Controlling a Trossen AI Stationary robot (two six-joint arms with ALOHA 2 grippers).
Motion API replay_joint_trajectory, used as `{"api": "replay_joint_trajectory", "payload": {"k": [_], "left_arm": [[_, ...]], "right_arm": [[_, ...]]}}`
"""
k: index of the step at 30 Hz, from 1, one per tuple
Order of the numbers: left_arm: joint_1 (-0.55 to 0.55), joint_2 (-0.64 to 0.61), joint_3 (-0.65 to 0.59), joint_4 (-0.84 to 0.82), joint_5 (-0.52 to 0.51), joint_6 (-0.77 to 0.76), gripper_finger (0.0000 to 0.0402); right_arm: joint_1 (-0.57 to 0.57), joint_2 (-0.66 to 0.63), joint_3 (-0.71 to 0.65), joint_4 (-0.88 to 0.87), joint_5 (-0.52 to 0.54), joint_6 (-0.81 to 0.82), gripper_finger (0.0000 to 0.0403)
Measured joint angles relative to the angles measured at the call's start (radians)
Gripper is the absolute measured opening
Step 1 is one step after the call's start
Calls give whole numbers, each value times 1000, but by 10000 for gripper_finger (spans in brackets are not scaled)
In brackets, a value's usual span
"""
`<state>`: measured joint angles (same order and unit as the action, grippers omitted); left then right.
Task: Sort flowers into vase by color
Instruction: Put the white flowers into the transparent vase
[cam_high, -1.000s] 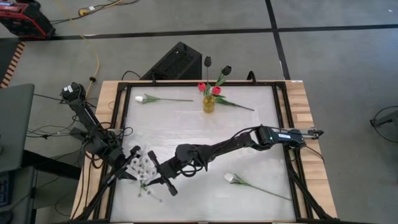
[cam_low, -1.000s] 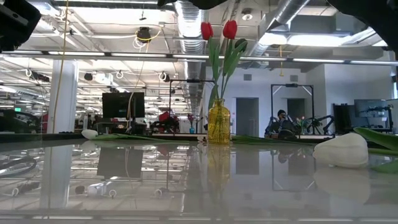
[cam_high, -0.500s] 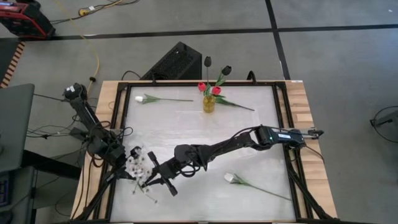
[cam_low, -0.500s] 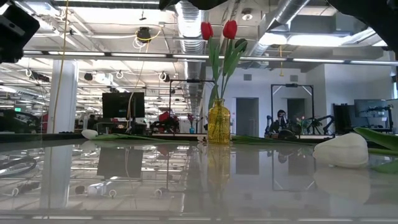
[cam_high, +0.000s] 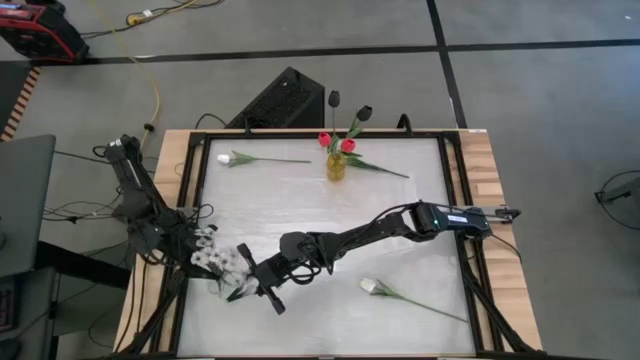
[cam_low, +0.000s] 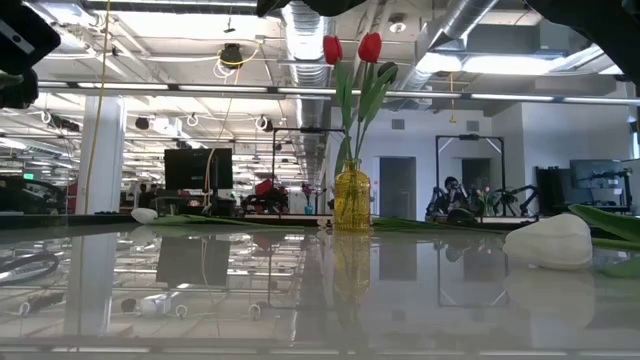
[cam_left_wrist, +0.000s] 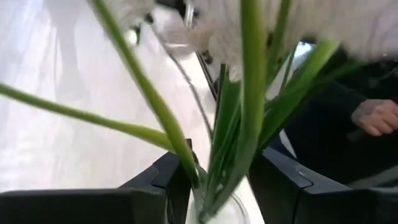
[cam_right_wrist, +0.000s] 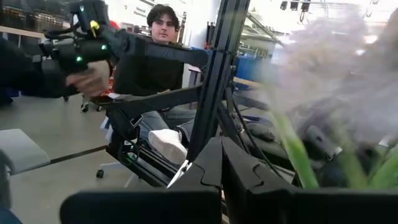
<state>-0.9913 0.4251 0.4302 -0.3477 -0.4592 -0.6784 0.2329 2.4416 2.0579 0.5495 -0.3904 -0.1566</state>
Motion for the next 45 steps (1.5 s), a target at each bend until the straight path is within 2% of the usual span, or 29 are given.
{"api": "replay_joint_trajectory", "payload": {"k": [3, 9, 13, 25, 32, 34, 45], "left_arm": [[0, 0, 40, -67, 37, -56, 138], [0, 0, 53, -67, 68, -96, 138], [0, 0, 53, -140, 92, -208, 140], [0, 0, 53, -160, 115, -267, 185], [0, 0, 53, -206, 215, -323, 210], [0, 0, 53, -216, 245, -326, 212], [19, -1, 53, -338, 237, -192, 213]], "right_arm": [[0, 0, 0, -12, 0, -1, 24], [0, 0, 0, -26, 0, -7, 25], [-1, 0, 0, -37, 0, -9, 25], [-21, -1, 0, -112, -1, -9, 25], [-32, -82, -1, -424, -44, -72, 26], [-32, -116, -1, -556, -45, -96, 26], [-17, -318, 0, -1379, -24, -76, 26]]}}
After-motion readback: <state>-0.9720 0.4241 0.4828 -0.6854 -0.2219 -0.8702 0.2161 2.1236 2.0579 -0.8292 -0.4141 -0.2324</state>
